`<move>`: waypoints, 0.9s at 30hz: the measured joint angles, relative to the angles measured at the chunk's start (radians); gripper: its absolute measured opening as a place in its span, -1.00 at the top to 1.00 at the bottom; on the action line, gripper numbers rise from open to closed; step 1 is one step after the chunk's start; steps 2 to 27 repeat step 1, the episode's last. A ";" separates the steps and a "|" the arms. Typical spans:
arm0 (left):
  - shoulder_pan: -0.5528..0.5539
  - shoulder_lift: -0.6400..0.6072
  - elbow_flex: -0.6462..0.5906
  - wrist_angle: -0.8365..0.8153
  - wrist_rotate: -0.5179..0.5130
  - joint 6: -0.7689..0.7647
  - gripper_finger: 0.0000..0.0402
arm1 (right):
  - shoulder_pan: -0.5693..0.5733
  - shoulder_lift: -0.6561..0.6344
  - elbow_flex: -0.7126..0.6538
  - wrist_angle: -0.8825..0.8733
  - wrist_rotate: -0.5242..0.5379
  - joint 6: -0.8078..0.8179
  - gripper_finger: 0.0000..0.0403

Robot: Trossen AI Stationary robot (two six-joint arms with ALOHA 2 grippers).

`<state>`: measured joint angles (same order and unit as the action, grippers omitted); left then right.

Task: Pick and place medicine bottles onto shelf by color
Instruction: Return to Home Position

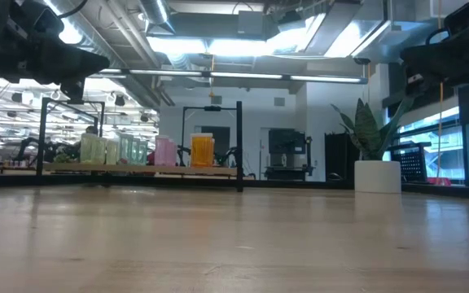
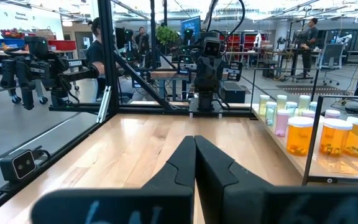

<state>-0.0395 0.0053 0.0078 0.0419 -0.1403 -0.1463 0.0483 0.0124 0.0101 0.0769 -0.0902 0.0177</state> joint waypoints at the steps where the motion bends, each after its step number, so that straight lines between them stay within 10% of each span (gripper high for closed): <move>1: 0.000 0.000 0.000 0.000 0.000 0.000 1.00 | 0.000 0.000 0.000 0.000 0.000 0.000 0.97; 27: 0.000 0.000 0.000 0.000 0.000 0.000 1.00 | 0.000 0.000 0.000 0.000 0.000 0.000 0.97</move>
